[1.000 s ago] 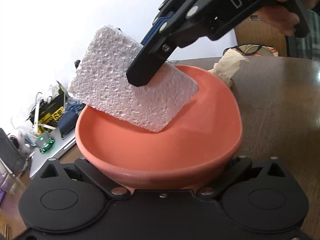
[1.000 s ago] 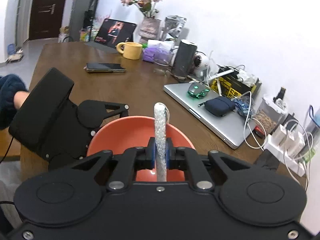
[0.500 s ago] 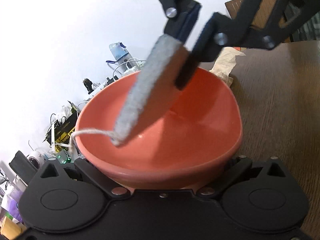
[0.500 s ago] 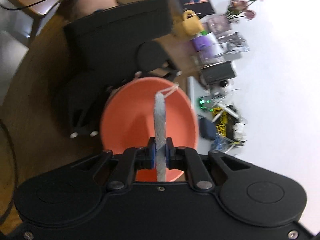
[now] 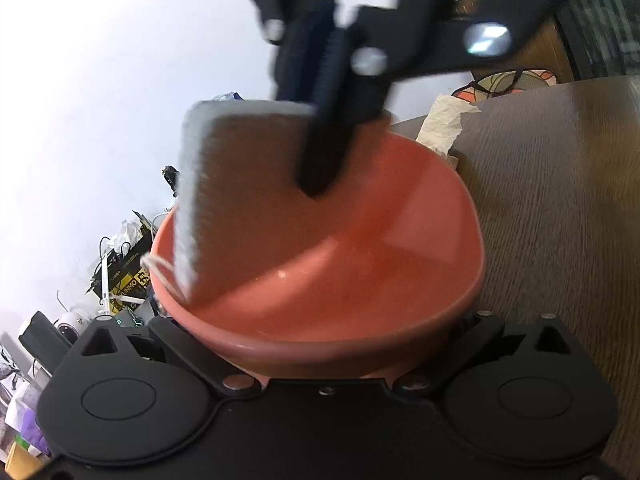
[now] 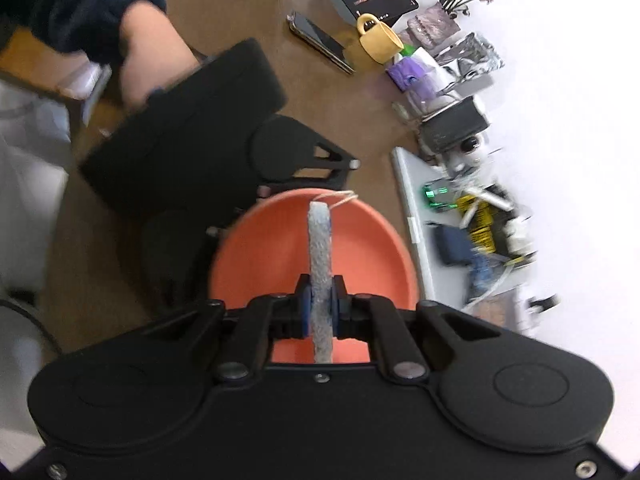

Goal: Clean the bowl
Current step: 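Wipe the inside of the bowl with the sponge in the right gripper while the left gripper tilts the bowl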

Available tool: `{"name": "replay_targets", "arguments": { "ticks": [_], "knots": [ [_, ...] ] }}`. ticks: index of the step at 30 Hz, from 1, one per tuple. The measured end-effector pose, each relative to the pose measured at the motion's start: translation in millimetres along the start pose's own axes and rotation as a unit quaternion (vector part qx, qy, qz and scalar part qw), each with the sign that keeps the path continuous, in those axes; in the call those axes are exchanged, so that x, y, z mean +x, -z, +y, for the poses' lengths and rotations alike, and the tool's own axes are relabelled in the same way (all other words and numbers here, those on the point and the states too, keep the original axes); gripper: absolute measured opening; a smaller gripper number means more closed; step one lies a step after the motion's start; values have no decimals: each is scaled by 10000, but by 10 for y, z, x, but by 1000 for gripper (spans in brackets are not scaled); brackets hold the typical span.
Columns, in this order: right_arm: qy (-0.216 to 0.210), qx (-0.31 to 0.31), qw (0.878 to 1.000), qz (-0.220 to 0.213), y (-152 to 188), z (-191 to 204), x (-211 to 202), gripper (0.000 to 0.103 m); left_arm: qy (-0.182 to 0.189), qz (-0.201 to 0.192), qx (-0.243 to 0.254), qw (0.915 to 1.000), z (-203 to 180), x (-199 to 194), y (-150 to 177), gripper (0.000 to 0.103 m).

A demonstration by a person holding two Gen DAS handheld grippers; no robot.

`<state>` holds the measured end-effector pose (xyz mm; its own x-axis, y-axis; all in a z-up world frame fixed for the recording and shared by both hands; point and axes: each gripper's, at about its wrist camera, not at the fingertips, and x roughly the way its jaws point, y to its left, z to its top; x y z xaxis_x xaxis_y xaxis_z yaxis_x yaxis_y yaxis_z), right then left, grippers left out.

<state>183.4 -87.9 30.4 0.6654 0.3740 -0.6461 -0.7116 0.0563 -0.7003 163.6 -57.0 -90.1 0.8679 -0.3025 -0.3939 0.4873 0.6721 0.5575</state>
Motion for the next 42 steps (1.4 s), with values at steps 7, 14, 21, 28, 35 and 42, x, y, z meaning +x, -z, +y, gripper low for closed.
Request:
{"name": "replay_targets", "arguments": {
  "ticks": [7, 14, 21, 28, 35, 42],
  "knots": [
    [-103, -174, 9987, 473, -89, -114, 110, 10, 84, 42, -103, 9999, 100, 90, 42, 101],
    [-415, -334, 9948, 874, -50, -79, 25, 10, 144, 70, -173, 9997, 137, 77, 56, 101],
    [-1136, -11, 9908, 741, -119, 33, -126, 10, 145, 61, -154, 9998, 99, 129, 19, 101],
    [-885, 69, 9956, 292, -309, -49, -136, 10, 106, 49, -118, 9999, 61, 100, 47, 101],
    [-127, -124, 9989, 441, -287, -252, 0, 10, 134, 65, -163, 9998, 129, 100, 110, 101],
    [-10, -325, 9955, 892, -40, -257, 19, 11, 292, 123, -341, 9989, 304, 266, 154, 101]
  ]
}}
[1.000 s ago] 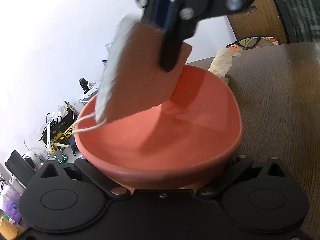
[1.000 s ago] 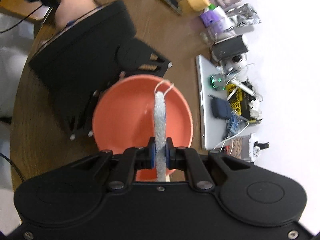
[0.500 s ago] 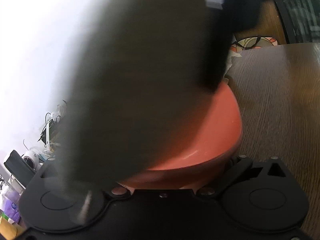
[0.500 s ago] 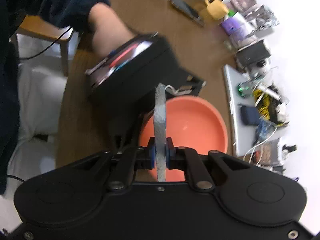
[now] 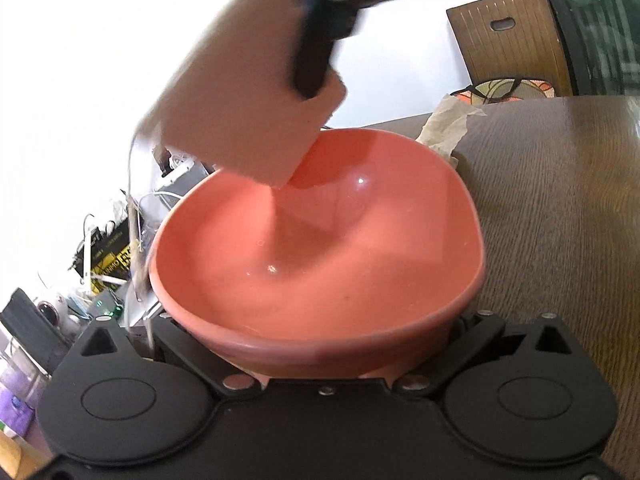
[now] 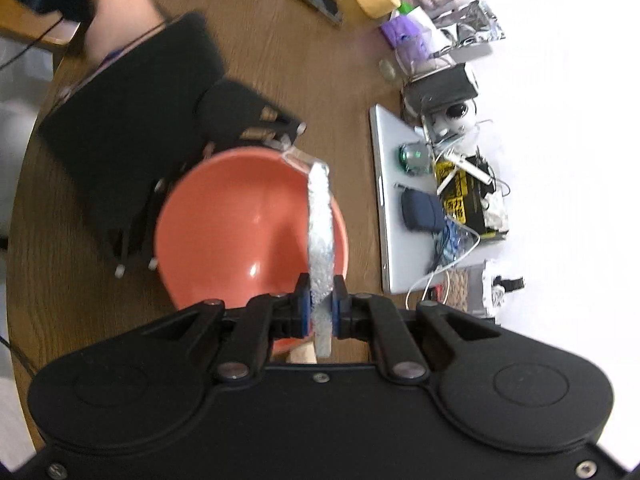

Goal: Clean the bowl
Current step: 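Wipe the inside of the bowl with the sponge in the right gripper while the left gripper tilts the bowl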

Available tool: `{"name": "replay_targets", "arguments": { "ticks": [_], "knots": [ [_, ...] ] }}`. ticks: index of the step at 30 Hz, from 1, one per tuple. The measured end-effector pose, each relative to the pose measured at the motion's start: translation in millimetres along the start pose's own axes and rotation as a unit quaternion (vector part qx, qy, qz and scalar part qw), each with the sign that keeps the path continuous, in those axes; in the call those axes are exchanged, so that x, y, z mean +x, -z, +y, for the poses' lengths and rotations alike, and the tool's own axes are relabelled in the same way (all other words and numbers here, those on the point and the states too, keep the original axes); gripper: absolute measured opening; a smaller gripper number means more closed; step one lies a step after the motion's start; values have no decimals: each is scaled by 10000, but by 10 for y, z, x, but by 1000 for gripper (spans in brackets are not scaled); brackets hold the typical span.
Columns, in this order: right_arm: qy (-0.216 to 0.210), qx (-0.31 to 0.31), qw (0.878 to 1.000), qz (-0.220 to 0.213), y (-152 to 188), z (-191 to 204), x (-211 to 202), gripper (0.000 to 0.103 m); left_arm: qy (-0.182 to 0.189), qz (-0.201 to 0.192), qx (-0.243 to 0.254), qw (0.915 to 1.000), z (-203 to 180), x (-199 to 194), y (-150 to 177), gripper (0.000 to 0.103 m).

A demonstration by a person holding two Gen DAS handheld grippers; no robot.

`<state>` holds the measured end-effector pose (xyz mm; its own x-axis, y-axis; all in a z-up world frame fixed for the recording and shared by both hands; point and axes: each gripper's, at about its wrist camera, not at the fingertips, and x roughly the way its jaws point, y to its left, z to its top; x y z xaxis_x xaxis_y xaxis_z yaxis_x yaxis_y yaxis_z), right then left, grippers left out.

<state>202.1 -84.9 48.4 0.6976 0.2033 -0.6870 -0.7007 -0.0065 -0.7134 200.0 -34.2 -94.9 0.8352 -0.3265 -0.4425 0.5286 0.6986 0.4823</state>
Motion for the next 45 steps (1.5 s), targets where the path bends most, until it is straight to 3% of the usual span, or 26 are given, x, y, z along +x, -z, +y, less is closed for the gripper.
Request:
{"name": "replay_targets", "arguments": {
  "ticks": [9, 17, 24, 26, 32, 39, 45],
  "knots": [
    [-339, 77, 9993, 136, 132, 290, -196, 11, 61, 18, -60, 10000, 0, 96, -91, 101],
    [-829, 100, 9960, -326, -55, 497, -274, 10, -41, -32, 81, 10000, -42, 104, -108, 101],
    [-272, 58, 9966, -773, -269, 331, -153, 10, -56, -40, 97, 9999, -49, 94, -104, 101],
    [-11, 17, 9969, -787, -277, 261, -105, 11, -57, -40, 95, 9999, -49, 89, -101, 101],
    [208, 124, 9985, -487, -108, 82, -16, 11, -68, -46, 107, 9999, -42, 77, -92, 101],
    [52, 120, 9998, -164, 174, 251, -110, 11, -24, -30, 61, 10000, -16, 132, -98, 101],
    [-437, 421, 9973, -424, 130, 501, -268, 11, 3, -14, 20, 10000, 11, 111, -89, 101]
  ]
}}
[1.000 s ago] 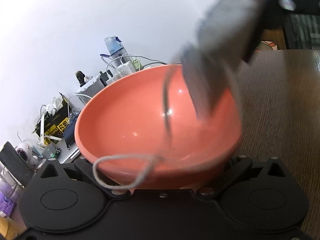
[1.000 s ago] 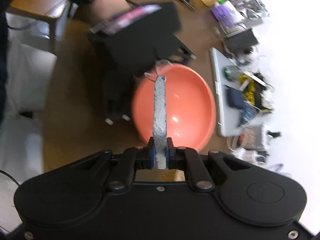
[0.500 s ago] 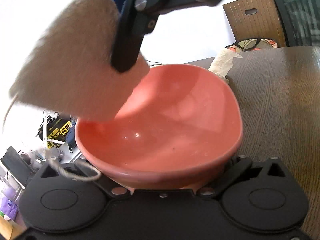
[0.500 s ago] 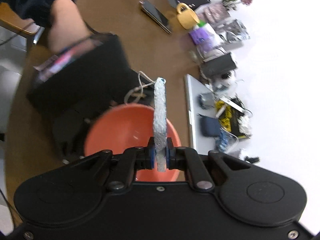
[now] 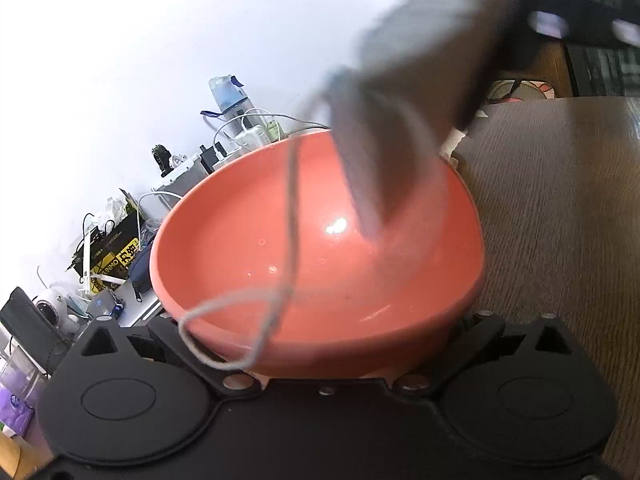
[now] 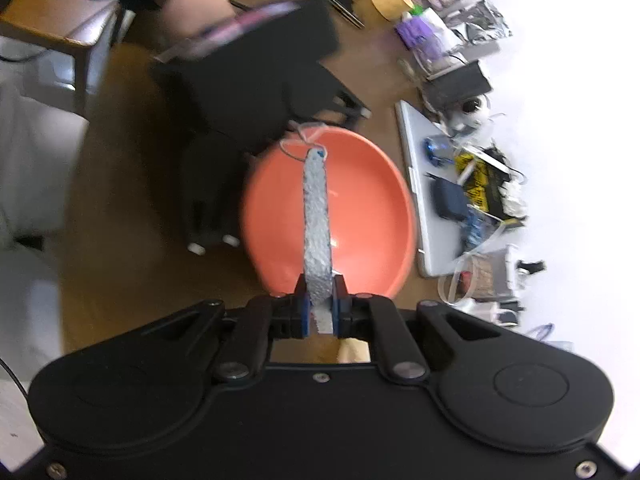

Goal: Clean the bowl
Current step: 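Wipe the inside of the bowl with the sponge in the right gripper while the left gripper tilts the bowl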

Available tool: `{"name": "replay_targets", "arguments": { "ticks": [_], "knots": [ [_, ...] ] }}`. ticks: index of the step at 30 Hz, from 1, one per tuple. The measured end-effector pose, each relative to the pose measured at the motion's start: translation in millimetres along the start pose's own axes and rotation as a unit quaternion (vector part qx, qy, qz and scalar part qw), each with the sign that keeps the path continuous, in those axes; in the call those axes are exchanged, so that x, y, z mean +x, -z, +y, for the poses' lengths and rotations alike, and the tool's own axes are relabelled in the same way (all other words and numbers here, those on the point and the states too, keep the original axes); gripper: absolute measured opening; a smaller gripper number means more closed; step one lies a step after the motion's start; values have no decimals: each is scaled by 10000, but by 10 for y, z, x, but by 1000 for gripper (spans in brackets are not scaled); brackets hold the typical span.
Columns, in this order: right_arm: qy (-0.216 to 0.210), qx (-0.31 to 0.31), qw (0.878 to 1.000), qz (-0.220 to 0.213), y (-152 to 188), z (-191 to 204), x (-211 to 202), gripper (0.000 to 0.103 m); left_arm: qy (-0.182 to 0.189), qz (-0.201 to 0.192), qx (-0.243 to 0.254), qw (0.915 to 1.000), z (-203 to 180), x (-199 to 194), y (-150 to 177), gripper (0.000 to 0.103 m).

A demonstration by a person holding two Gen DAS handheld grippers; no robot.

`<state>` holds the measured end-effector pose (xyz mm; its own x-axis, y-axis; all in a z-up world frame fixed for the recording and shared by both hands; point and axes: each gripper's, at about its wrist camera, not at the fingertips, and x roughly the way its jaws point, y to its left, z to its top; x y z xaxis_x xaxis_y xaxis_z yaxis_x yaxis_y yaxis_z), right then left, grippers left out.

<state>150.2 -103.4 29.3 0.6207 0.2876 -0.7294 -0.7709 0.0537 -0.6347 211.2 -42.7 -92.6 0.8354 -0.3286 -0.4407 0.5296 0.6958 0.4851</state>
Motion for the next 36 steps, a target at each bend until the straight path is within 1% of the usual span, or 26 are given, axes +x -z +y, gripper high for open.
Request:
{"name": "replay_targets", "arguments": {
  "ticks": [2, 3, 5, 8, 9, 11, 13, 15, 18, 20, 21, 25, 27, 29, 33, 36],
  "knots": [
    [-257, 173, 9992, -252, -76, 50, -47, 11, -14, -7, 15, 10000, 9, -14, 10, 101],
    [-254, 145, 9990, -329, -111, 76, -54, 11, -21, -10, 23, 10000, 9, -20, 12, 101],
    [-46, 57, 9988, -486, -179, 76, -14, 11, -45, -18, 50, 10000, 4, -35, 17, 101],
    [279, 179, 9964, -782, -232, -25, 31, 11, -89, -35, 102, 9999, -9, -57, 22, 101],
    [452, 209, 9948, -883, -242, -80, 51, 11, -102, -40, 117, 9999, -12, -63, 24, 101],
    [756, 186, 9925, -943, -237, -163, 73, 11, -78, -27, 84, 9999, 4, -66, 28, 101],
    [852, 204, 9920, -912, -224, -251, 90, 12, -22, -3, 12, 10000, 34, -61, 32, 101],
    [922, 325, 9915, -860, -164, -418, 97, 13, 7, 12, -30, 10000, 50, -53, 34, 101],
    [1013, 453, 9904, -827, -40, -535, 66, 15, 53, 34, -88, 9999, 82, -59, 45, 101],
    [1066, 525, 9892, -855, 36, -547, 22, 15, 64, 37, -94, 9999, 94, -61, 53, 101],
    [1123, 542, 9884, -868, 64, -545, -4, 11, 71, 38, -96, 9999, 105, -67, 60, 101],
    [1365, 705, 9844, -852, 195, -601, -30, 11, 71, 44, -100, 9999, 131, -80, 70, 101],
    [1329, 819, 9852, -710, 262, -634, 80, 11, 72, 34, -71, 9999, 146, -70, 80, 101],
    [1176, 929, 9874, -504, 369, -631, 254, 11, 74, 26, -47, 10000, 150, -52, 86, 101],
    [960, 1144, 9882, -345, 506, -578, 422, 11, 136, 49, -112, 9998, 169, -34, 82, 101],
    [928, 1253, 9874, -251, 579, -547, 474, 11, 174, 68, -165, 9997, 183, -29, 82, 101]
  ]
}}
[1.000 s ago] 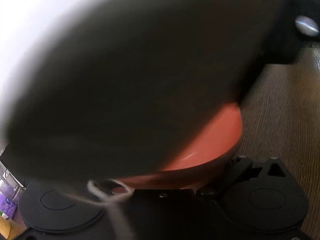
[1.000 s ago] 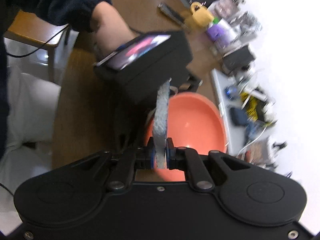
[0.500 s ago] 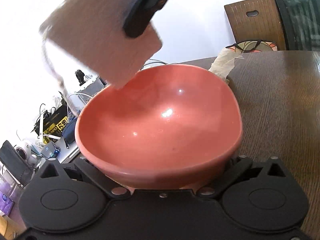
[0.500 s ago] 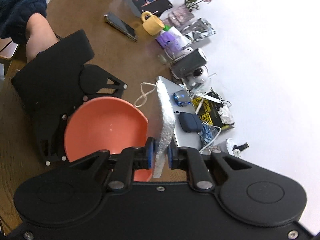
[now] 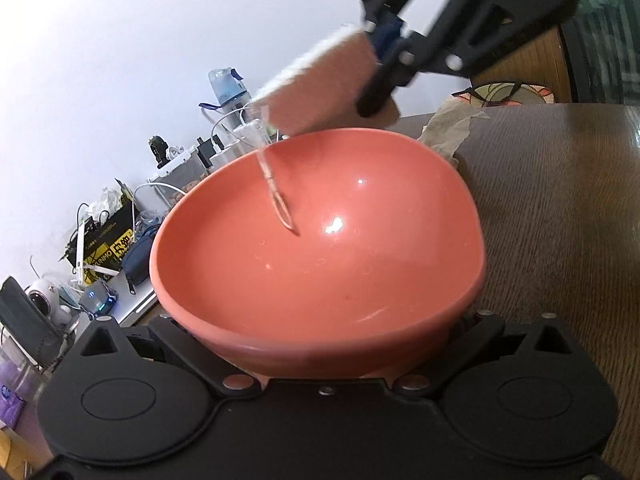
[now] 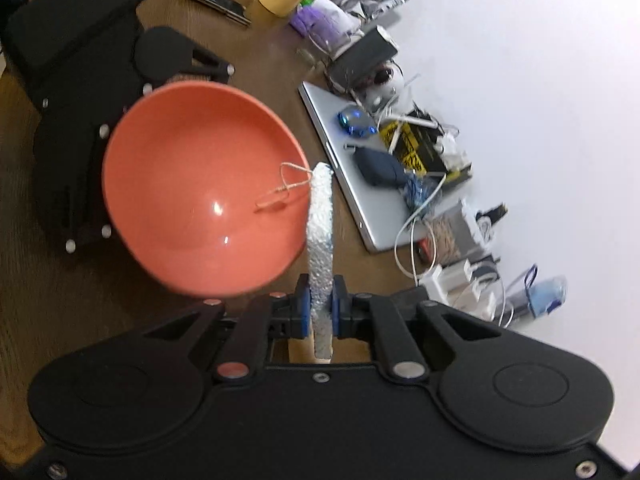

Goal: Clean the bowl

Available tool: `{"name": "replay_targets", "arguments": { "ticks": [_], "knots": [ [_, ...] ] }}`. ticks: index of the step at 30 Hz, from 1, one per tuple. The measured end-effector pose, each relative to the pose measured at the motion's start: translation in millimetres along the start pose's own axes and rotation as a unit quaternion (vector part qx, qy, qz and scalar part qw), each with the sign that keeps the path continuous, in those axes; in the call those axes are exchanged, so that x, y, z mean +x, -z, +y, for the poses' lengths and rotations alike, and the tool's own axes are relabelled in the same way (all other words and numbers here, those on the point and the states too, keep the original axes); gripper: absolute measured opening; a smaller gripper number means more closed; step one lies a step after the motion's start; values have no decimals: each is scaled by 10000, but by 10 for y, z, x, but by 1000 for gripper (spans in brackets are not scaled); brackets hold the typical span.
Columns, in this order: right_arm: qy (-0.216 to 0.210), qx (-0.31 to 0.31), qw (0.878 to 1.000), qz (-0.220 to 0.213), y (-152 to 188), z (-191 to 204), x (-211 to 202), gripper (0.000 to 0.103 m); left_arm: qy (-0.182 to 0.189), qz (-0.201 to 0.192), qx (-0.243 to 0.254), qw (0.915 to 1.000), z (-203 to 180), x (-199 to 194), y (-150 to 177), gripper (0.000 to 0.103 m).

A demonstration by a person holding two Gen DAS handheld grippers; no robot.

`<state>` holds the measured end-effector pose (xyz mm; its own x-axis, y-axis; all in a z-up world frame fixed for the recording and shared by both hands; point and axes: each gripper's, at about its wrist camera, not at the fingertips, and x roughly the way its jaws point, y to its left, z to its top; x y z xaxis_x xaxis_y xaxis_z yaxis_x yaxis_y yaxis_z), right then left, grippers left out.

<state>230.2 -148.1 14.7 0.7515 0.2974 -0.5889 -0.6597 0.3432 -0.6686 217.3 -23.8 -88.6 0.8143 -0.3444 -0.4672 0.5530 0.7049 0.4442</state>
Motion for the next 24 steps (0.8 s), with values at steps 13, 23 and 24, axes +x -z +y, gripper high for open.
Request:
{"name": "replay_targets", "arguments": {
  "ticks": [13, 23, 24],
  "knots": [
    [683, -1913, 9761, 776, 526, 705, 15, 11, 71, 40, -106, 9999, 56, 30, -16, 101],
    [1111, -3885, 9139, 397, 657, 1298, -34, 11, 100, 2, -51, 9999, 110, 15, 51, 101],
    [1111, -4033, 9079, 271, 647, 1343, -55, 12, 141, -12, -38, 9999, 197, 49, 73, 101]
  ]
}}
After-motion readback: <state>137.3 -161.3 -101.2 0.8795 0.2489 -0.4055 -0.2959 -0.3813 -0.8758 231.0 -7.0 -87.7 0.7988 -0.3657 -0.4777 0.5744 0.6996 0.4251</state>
